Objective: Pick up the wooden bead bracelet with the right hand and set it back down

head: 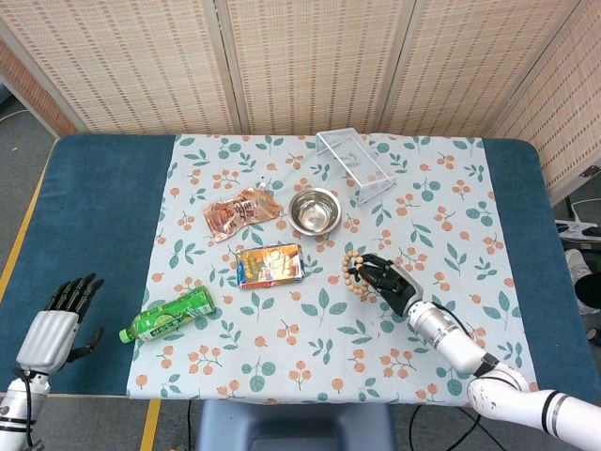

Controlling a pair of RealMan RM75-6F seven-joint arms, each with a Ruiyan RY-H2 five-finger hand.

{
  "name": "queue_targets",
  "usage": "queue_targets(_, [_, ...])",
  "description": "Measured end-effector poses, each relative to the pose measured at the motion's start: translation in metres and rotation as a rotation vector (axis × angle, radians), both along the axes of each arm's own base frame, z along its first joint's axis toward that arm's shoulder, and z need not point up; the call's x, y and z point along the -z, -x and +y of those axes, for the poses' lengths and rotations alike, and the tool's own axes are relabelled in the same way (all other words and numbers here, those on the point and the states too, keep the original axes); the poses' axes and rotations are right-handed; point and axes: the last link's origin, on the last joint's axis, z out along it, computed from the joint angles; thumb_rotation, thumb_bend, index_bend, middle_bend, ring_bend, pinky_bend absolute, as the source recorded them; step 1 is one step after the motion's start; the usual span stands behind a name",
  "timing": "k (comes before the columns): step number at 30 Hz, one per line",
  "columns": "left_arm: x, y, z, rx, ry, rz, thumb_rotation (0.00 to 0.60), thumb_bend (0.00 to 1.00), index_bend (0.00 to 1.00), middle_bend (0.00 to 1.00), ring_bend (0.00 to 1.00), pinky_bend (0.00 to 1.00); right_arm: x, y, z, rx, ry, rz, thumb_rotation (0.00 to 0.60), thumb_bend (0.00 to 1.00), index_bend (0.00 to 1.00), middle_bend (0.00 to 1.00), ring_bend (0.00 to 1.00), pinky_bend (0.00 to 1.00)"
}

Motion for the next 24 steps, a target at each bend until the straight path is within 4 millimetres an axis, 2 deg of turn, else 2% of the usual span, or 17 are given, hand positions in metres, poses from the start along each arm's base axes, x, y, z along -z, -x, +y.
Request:
queue_targets(3, [0.000,0.000,0.000,0.000,0.002,-0.001,0.600,0.43,0.00,0.00,0.00,0.09,0.005,-0.001,0.005,0.013,-0.026,-0.083,0.599,0.72,0.81,0.68,0.31,0.00])
queue_targets(12, [0.000,0.000,0.000,-0.001,0.004,-0.001,0.600,0.43,0.00,0.00,0.00,0.09,0.013,0.013,0.015,-0.027,-0.053,-0.235,0.509,0.72,0.76,0.68,0.31,0.01])
queue_targets(14, [0.000,0.000,0.000,-0.001,0.004,0.000,0.600,0.43,0.00,0.00,0.00,0.09,0.014,0.016,0.016,-0.044,-0.060,-0.249,0.472,0.72,0.70,0.67,0.30,0.01])
queue_targets(18, [0.000,0.000,0.000,-0.002,0.006,0.000,0.600,0.43,0.00,0.00,0.00,0.09,0.014,0.018,0.015,-0.078,-0.063,-0.274,0.412,0.72,0.51,0.58,0.25,0.01])
queue_targets(24, [0.000,0.000,0.000,0.000,0.006,0.000,0.600,0.43,0.00,0.00,0.00,0.09,0.010,0.024,0.015,-0.145,-0.065,-0.268,0.367,0.71,0.42,0.54,0.23,0.01])
